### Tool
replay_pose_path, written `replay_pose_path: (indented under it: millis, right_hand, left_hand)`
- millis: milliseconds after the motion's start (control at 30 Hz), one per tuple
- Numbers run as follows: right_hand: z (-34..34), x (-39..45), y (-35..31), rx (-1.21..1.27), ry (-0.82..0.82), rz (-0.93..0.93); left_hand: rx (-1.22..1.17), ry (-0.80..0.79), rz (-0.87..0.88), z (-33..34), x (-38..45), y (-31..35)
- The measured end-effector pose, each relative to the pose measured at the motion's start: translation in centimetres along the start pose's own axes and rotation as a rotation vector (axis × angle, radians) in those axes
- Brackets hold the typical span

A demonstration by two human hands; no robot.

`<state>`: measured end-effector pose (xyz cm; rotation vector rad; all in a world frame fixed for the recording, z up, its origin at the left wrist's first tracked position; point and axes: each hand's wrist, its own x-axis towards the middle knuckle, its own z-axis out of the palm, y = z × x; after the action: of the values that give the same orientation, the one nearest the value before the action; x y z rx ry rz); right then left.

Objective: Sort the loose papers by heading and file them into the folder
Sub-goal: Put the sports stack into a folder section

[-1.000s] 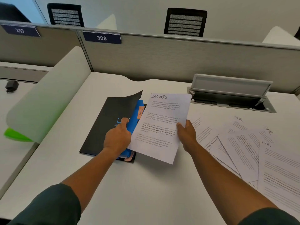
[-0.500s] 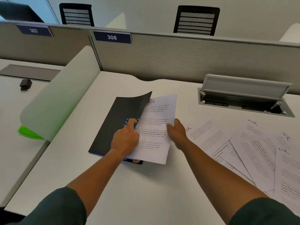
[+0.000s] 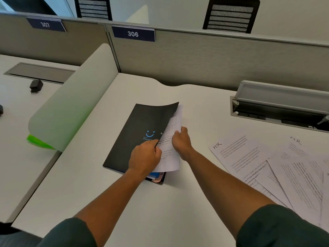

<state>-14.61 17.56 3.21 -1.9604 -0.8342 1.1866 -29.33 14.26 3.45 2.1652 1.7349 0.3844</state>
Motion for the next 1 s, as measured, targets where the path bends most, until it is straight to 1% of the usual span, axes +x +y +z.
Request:
replay_pose_path:
  millis: [100, 167, 267, 467, 567, 733, 800, 900, 1000]
  right_hand:
    - [0.9, 0.1, 0.2, -0.008, 0.077, -0.034]
    - [1.1, 0.2, 0.4, 0.045, 0.134, -0.011]
    - [1.7, 0.2, 0.4, 0.089, 0.173, 0.021]
    - [1.6, 0.3, 0.9, 0.019, 0.328, 0.010]
    - [0.9, 0.3, 1.4, 0.025, 0.366, 0.012]
    - [1.5, 0.3, 1.1, 0.116, 0.342, 0.066]
    - [2.2, 0.3, 1.0, 0.148, 0.265, 0.084]
    - [3.5, 0.3, 1.2, 0.030, 0.077, 0.061]
    - [3.5, 0.4, 1.2, -0.158, 0.027, -0.021]
  left_hand:
    - [-0.035, 0.014, -0.018, 0.2, -0.1, -0.4]
    - [-0.054, 0.021, -0.030, 0.2, -0.1, -0.5]
    - [-0.060, 0.025, -0.037, 0.0, -0.1, -0.6]
    - [-0.061, 0.033, -0.037, -0.1, -0.1, -0.5]
    - [-0.066, 0.023, -0.030, 0.1, -0.2, -0.5]
    - [-0.063, 0.031, -0.029, 0.4, 0.3, -0.6]
    - [-0.060, 0.049, -0.026, 0.4, 0.4, -0.4]
    - [-0.072, 0.072, -0.026, 0.2, 0.4, -0.2]
    - [-0.079, 0.075, -0.011, 0.2, 0.4, -0.1]
